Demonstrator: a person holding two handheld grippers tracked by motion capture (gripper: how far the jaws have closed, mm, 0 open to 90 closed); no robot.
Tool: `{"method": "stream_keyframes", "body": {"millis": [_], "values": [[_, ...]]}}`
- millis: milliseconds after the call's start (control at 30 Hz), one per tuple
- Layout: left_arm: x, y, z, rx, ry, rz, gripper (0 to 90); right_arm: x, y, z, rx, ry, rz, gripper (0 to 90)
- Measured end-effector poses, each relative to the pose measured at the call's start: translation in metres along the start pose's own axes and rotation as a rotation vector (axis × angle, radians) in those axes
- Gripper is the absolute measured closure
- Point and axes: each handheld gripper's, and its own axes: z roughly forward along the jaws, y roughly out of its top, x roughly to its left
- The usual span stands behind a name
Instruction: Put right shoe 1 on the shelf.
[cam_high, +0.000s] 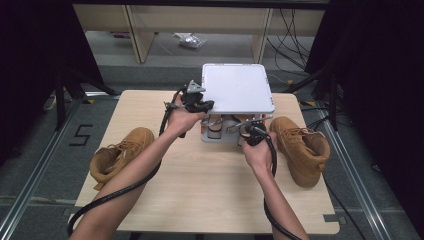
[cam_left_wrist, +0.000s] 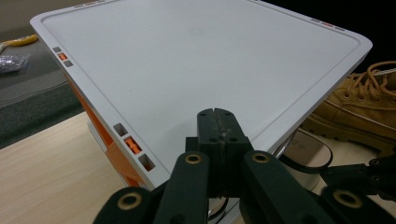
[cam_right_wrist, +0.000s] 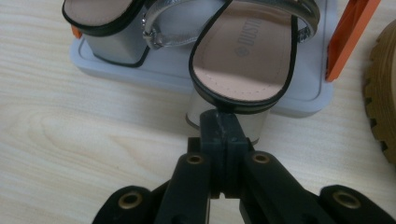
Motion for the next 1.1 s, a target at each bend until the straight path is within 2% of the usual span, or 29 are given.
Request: {"method": "stream_keyframes", "body": {"millis": [33, 133, 367, 400, 467, 600, 700, 767, 800, 833, 867, 900, 1000, 1033, 1100], "values": [[0.000, 0.000, 0.000, 0.000, 0.000, 0.000, 89.9, -0.001, 0.001, 0.000, -0.009, -0.006, -0.027, 90.0], [0.000, 0.000, 0.000, -0.001, -0.001, -0.002, 89.9, 0.000, 0.004, 0.000, -0.015, -0.018, -0.010, 90.0], [-0.001, 0.000, 0.001, -0.011, 0.000, -0.011, 89.9, -0.002, 0.006, 0.006, -0.026, -0.038, -0.030, 90.0], [-0.001, 0.000, 0.001, -0.011, 0.000, -0.011, 89.9, -0.002, 0.006, 0.007, -0.021, -0.040, -0.020, 90.0], [-0.001, 0.000, 0.001, -0.010, 0.000, -0.010, 89.9, -0.003, 0.007, 0.010, -0.029, -0.048, -0.038, 90.0], [-0.001, 0.000, 0.001, -0.011, 0.000, -0.010, 89.9, -0.002, 0.009, 0.013, -0.037, -0.051, -0.023, 90.0], [-0.001, 0.000, 0.001, -0.011, 0.000, -0.010, 89.9, -0.006, 0.010, 0.019, -0.061, -0.069, -0.050, 90.0], [-0.001, 0.000, 0.001, -0.011, 0.000, -0.012, 89.9, -0.006, 0.010, 0.020, -0.062, -0.068, -0.048, 90.0], [0.000, 0.000, 0.000, 0.000, -0.001, 0.001, 89.9, -0.006, 0.009, 0.022, -0.069, -0.067, -0.043, 90.0], [0.000, 0.000, 0.000, -0.001, -0.001, 0.000, 89.9, -0.007, 0.009, 0.023, -0.069, -0.073, -0.055, 90.0], [0.000, 0.000, 0.000, 0.000, 0.000, 0.000, 89.9, -0.006, 0.009, 0.025, -0.071, -0.069, -0.038, 90.0], [-0.001, 0.000, 0.001, -0.011, -0.001, -0.013, 89.9, -0.006, 0.009, 0.026, -0.083, -0.077, -0.050, 90.0], [-0.001, 0.000, 0.001, -0.010, 0.000, -0.013, 89.9, -0.005, 0.009, 0.027, -0.088, -0.083, -0.049, 90.0], [0.000, 0.000, 0.000, 0.000, 0.000, -0.001, 89.9, -0.005, 0.010, 0.030, -0.105, -0.080, -0.069, 90.0], [0.000, 0.000, 0.000, 0.000, 0.000, -0.002, 89.9, -0.005, 0.011, 0.031, -0.104, -0.078, -0.072, 90.0]]}}
